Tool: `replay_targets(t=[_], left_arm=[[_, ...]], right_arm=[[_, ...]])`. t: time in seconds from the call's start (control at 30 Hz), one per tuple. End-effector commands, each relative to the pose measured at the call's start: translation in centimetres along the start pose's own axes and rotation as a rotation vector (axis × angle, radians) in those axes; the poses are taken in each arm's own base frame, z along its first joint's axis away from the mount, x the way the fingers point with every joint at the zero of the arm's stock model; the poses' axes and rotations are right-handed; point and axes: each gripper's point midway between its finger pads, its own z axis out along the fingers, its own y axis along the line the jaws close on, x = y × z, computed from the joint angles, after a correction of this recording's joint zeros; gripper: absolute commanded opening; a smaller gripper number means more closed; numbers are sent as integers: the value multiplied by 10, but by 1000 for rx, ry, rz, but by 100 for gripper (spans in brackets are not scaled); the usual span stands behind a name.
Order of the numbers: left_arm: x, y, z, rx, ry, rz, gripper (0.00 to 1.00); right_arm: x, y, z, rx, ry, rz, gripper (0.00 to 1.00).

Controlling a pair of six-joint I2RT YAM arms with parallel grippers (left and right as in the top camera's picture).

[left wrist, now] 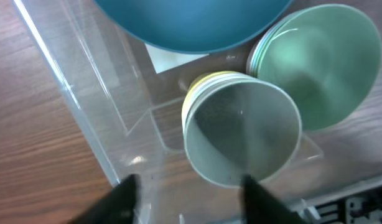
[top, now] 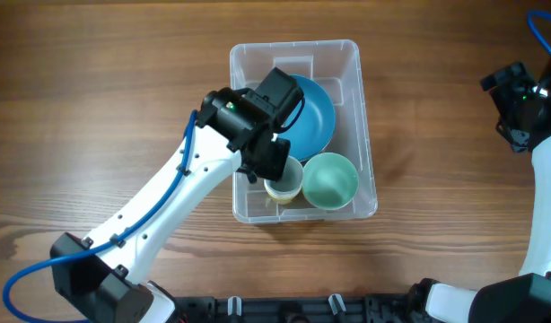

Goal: Pack container

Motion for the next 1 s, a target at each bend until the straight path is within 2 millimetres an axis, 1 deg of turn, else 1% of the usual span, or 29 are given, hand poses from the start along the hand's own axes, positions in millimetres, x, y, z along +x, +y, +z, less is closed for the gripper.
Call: replay_targets(t=[0.0, 0.1, 0.17, 0.23, 0.3, 0.33, 0.37, 0.47, 0.5, 0.6, 0.63, 0.7, 0.77, 0.8, 0.9, 0.97], left_arm=[[-11, 4, -5, -22, -62, -8, 100], [-26, 23, -25, -66, -144, -48, 100], [-35, 33, -43, -56, -202, -86, 100], [-43, 49, -68, -42, -274, -150, 100], [-46, 65, -92, -26, -346, -236, 100], [-43, 80, -114, -12, -415, -314, 100], [-34, 93, -133, -13, -462, -337, 100], [-19, 106, -156, -11, -524, -371, 100], [-13, 109, -162, -9, -539, -378, 100], [14, 116, -173, -43, -535, -380, 100], [24, 121, -180, -63, -551, -386, 100], [35, 129, -193, -97, -603, -399, 100], [52, 138, -211, -123, -674, -415, 100], [66, 141, -222, -124, -715, -422, 100], [88, 145, -240, -113, -800, -433, 100], [99, 150, -249, -125, -853, -447, 100]], right_arm=[[1, -2, 5, 14, 3, 11, 100], [1, -2, 5, 14, 3, 11, 100], [1, -2, 5, 14, 3, 11, 100], [1, -2, 5, 14, 3, 11, 99], [1, -2, 5, 14, 3, 11, 100], [1, -2, 5, 15, 4, 11, 100], [1, -2, 5, 14, 3, 11, 100], [1, -2, 5, 14, 3, 11, 100], [1, -2, 5, 14, 3, 11, 100], [1, -2, 5, 14, 3, 11, 100], [1, -2, 5, 14, 3, 11, 100], [1, -2, 5, 14, 3, 11, 99], [1, -2, 5, 14, 3, 11, 100], [1, -2, 5, 14, 3, 11, 99], [1, -2, 5, 14, 3, 11, 100], [1, -2, 5, 15, 4, 11, 100]])
